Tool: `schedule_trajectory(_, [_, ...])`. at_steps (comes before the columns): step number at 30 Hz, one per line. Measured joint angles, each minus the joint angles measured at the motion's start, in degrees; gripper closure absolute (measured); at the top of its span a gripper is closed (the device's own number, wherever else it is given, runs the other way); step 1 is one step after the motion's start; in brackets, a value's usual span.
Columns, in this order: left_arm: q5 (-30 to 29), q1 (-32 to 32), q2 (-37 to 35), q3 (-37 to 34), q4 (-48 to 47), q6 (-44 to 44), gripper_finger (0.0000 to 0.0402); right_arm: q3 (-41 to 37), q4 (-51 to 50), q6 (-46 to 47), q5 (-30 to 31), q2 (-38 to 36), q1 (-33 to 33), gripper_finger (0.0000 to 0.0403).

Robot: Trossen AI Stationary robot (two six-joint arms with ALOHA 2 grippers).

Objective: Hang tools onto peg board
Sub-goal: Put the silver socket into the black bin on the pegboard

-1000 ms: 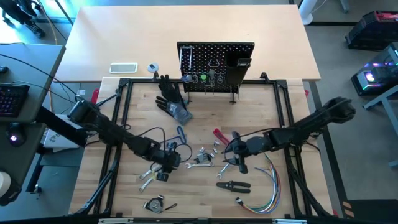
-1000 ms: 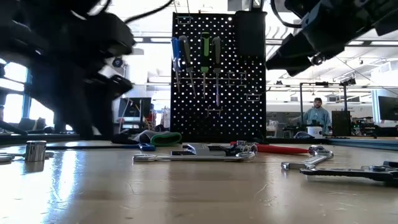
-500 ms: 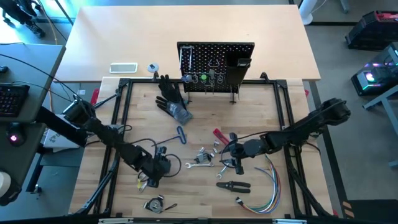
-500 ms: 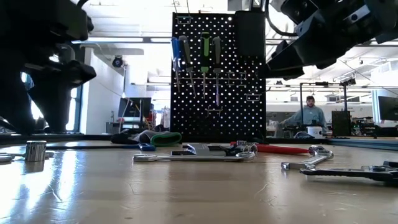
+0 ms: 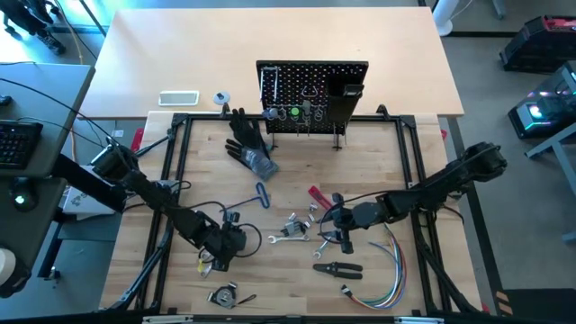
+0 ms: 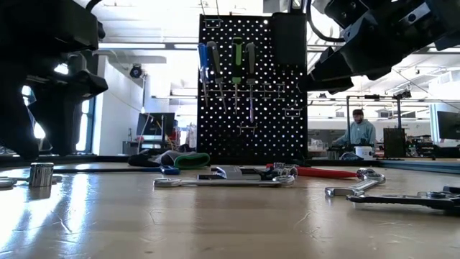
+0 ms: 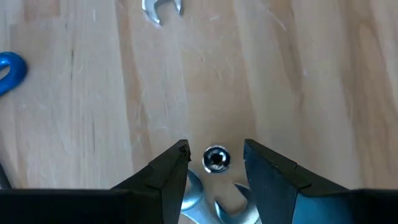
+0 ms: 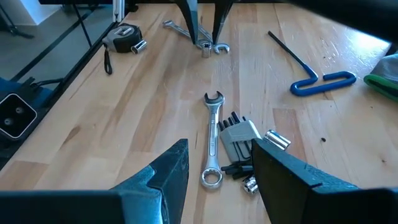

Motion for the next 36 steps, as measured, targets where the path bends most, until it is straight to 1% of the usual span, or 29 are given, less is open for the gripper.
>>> schedule_trajectory(4, [0.2,0.1,1.0,-0.4,0.7,-0.2,0.0252,0.0,0.0,0.1,0.0,0.0,0.1,0.0236])
schedule_trajectory(7, [2.0,0.4,1.4,-3.7,5.5,-1.3,0.0252,0.0,0.0,0.2,0.1,0.0,0.7,0.0236])
schedule_trajectory(10, [1.1,0.8,1.3,-6.5,8.8,-3.8,0.0256,0.0,0.0,0.2,0.6,0.0,1.6,0.0236])
schedule_trajectory(14, [0.1,1.1,1.2,-8.4,11.7,-4.5,0.0291,0.0,-0.1,0.2,1.4,0.0,2.5,0.0236])
schedule_trajectory(17, [-0.1,1.1,1.2,-8.5,12.3,-3.0,0.0329,0.0,-0.1,0.2,2.4,0.0,2.7,0.0236])
schedule_trajectory(20, [0.0,1.2,1.3,-8.5,13.1,-1.5,0.0352,0.0,-0.1,0.2,2.9,0.0,2.7,0.0236])
schedule_trajectory(29, [-0.2,1.8,1.5,-8.6,15.3,1.0,0.0353,0.1,-0.1,0.2,2.9,0.0,2.7,0.0236])
schedule_trajectory(36, [-0.7,4.8,-0.7,-8.4,18.9,5.6,0.0353,0.1,-0.1,1.4,2.9,0.0,2.7,0.0236])
